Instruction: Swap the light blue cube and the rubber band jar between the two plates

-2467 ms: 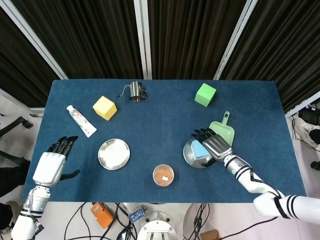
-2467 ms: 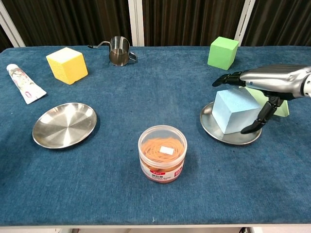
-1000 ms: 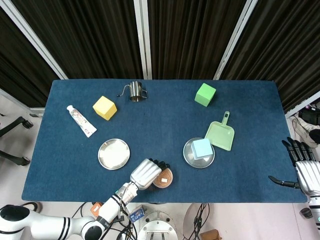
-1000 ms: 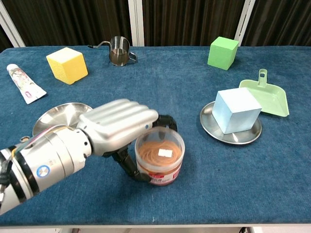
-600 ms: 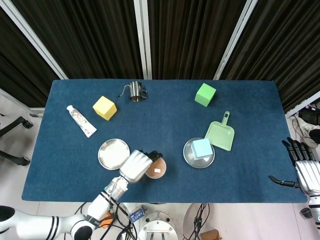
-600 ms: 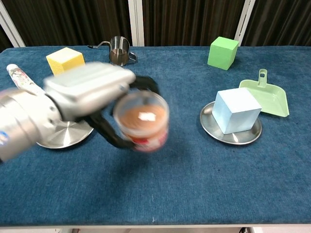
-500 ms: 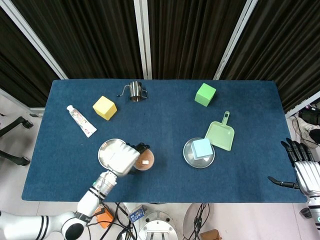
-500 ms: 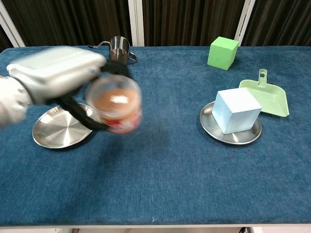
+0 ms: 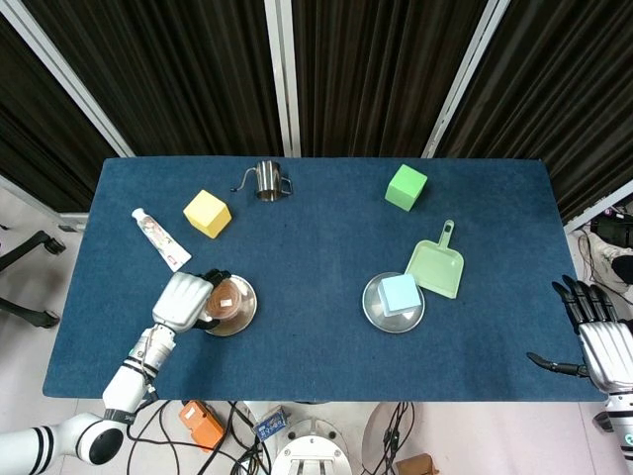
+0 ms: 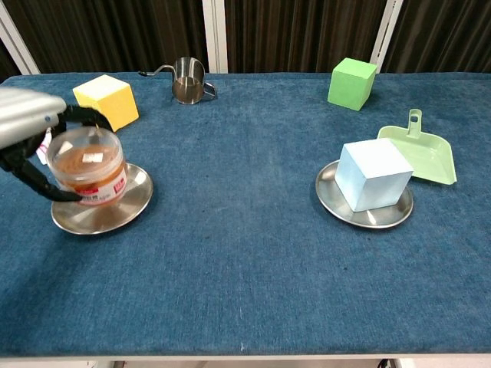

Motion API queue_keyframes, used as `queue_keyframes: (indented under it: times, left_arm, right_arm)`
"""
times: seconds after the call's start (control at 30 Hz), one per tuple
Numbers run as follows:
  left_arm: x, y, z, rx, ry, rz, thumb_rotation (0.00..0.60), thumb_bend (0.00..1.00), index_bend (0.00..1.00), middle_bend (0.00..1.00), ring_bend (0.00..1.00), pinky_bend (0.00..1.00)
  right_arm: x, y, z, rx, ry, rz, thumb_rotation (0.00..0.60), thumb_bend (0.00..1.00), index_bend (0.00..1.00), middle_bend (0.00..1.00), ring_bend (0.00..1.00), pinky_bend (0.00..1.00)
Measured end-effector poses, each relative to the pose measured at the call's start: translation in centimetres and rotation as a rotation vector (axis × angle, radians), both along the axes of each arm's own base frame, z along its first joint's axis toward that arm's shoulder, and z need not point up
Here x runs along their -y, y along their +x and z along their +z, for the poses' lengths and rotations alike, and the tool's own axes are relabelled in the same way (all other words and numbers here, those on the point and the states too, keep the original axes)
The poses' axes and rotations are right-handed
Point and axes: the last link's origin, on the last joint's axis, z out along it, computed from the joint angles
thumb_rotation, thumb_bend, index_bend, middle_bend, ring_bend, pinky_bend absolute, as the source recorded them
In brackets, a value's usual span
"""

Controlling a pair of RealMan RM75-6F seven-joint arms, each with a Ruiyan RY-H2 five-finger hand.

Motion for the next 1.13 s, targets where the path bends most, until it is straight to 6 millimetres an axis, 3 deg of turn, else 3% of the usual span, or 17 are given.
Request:
queue_keyframes:
  times: [0.27, 0.33, 0.5, 0.6, 0.77, 0.93, 1.13]
  left_arm:
    - [0.6, -0.3, -0.1, -0.024, -0.051, 0.025, 0.600, 0.00, 0.02, 0.11, 0.15, 0.32]
    - [0.8, -0.1, 0.3, -0.036, -0.048, 0.019, 0.599, 0.00, 0.00, 0.06, 0.09, 0.31]
    - [1.5, 0.2, 2.2, -0.054, -0.023, 0.008, 0.572, 0.00, 0.00, 0.03, 0.07, 0.31]
    - [2.4, -0.3, 4.0, -0.070, 0.004, 0.010, 0.574, 0.00, 0.00, 0.00, 0.02, 0.24]
    - [4.6, -2.5, 8.3, -0.083, 0.152, 0.002, 0.600, 0.02, 0.00, 0.00, 0.00, 0.07]
    - [8.6, -7.2, 12.4, 0.002, 0.370, 0.086, 0.600, 0.04, 0.00, 0.00, 0.00, 0.07]
    - [12.8, -12.2, 13.8, 0.097, 0.390, 0.145, 0.600, 0.04, 0.00, 0.00, 0.00, 0.07]
  right_arm:
    - [-0.1, 0.0, 0.2, 0.012, 0.004, 0.008, 0.401, 0.11, 0.00, 0.00, 0.00, 0.00]
    - [-0.2, 0.1, 0.1, 0.011, 0.011, 0.014, 0.401, 0.11, 0.00, 0.00, 0.00, 0.00]
    - [-0.8, 0.5, -0.2, 0.005, 0.021, 0.042, 0.398, 0.11, 0.00, 0.00, 0.00, 0.00]
    - [-1.2, 0.7, -0.4, -0.009, 0.021, 0.052, 0.399, 0.11, 0.00, 0.00, 0.00, 0.00]
    - [-1.9, 0.5, -0.2, -0.054, -0.023, 0.030, 0.399, 0.11, 0.00, 0.00, 0.00, 0.00]
    - [-2.6, 0.3, -0.4, -0.107, -0.079, -0.028, 0.398, 0.11, 0.00, 0.00, 0.00, 0.00]
    - [-3.0, 0.5, -0.8, -0.100, -0.090, -0.047, 0.397, 0.11, 0.00, 0.00, 0.00, 0.00]
